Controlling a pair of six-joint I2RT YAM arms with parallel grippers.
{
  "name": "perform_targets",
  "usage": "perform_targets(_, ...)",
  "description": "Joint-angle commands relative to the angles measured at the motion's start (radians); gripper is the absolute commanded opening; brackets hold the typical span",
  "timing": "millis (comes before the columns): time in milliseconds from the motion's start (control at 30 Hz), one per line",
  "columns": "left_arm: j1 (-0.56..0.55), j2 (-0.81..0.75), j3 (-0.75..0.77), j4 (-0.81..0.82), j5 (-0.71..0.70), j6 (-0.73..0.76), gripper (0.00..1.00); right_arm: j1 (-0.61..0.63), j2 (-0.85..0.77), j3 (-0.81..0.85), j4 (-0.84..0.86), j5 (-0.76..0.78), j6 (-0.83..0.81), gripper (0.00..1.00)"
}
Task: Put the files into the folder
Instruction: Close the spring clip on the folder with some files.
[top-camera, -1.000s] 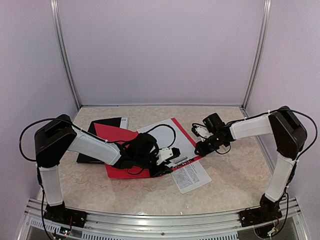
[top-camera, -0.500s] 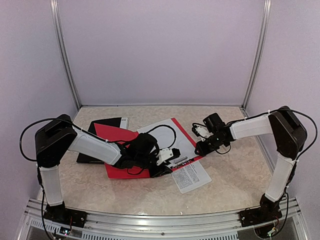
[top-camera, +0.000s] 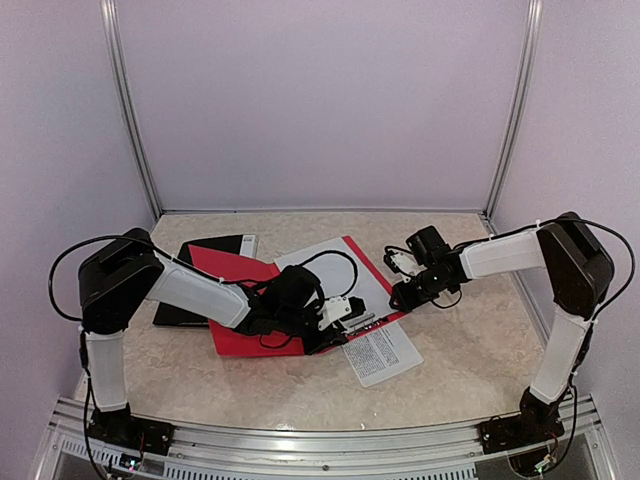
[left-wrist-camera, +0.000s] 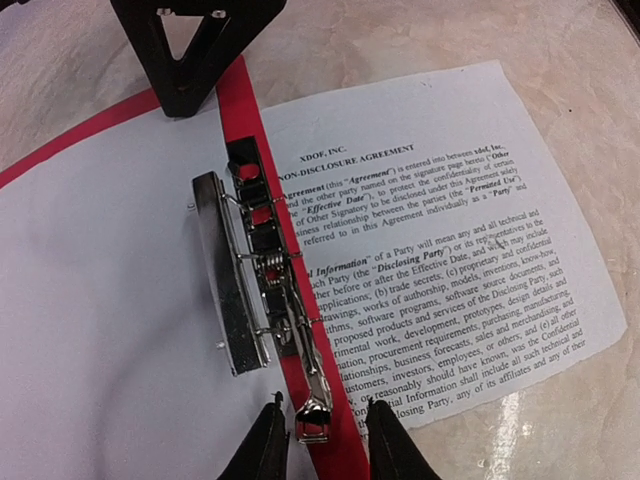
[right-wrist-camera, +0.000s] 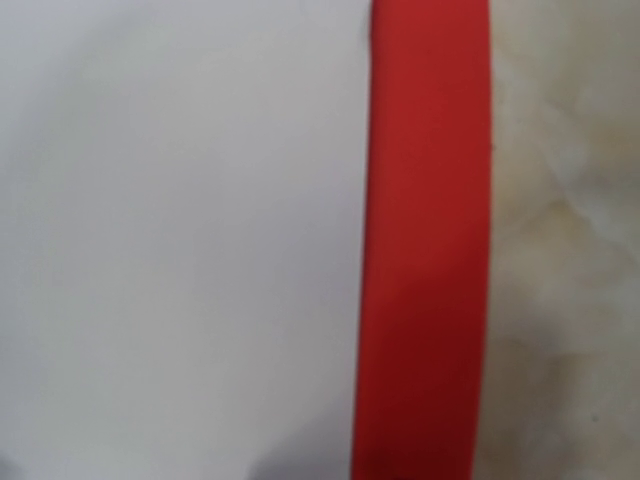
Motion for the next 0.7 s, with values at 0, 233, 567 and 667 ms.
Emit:
perform_targets(0, 0.0, 0.031, 0.025, -0.028, 0.002, 0.014, 0.25, -0.01, 0.008, -0.005, -0.008, 0.002, -0.002, 0.3)
perform_targets(233, 0.0, 0.029, 0.022, -0.024, 0.0, 0.005, 0.21, -0.011, 0.013, -0.004, -0.008, 0.001, -0.002, 0.3)
perform_targets(567, 0.0, 0.023, 0.032, -0.014, -0.016, 0.0, 0.16, -0.01, 0.01, -0.007, -0.011, 0.001, -0.002, 0.3)
perform_targets(667, -0.001, 0.021, 0.036, -0.011, -0.019, -0.002, 0.14, -0.011, 0.009, -0.007, -0.014, 0.0, -0.002, 0.3)
